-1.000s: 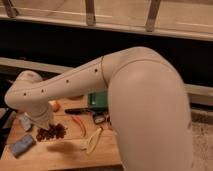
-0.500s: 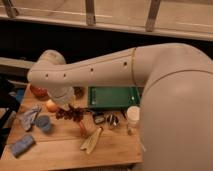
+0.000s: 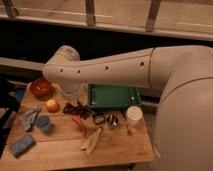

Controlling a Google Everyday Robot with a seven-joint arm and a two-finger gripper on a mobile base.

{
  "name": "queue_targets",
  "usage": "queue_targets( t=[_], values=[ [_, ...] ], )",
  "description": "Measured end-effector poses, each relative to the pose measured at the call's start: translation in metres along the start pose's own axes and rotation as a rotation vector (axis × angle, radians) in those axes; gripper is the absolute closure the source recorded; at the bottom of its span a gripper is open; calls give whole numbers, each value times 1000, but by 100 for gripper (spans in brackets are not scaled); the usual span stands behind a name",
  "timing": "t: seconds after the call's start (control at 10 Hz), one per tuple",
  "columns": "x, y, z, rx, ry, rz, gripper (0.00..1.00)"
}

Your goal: Place grapes in metal cup

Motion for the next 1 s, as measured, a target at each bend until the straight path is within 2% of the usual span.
queue_targets(
  t=[0.2, 0.3, 0.5, 0.6, 0.9, 1.0],
  values=[
    [1, -2, 6, -10, -1, 4, 100],
    [2, -11, 9, -10, -1, 24, 100],
    [10, -47, 13, -2, -6, 103, 100],
    [15, -55, 14, -1, -8, 134, 100],
    [45, -94, 20, -12, 3, 276, 100],
    [55, -100, 29, -24, 10, 322, 100]
  ],
)
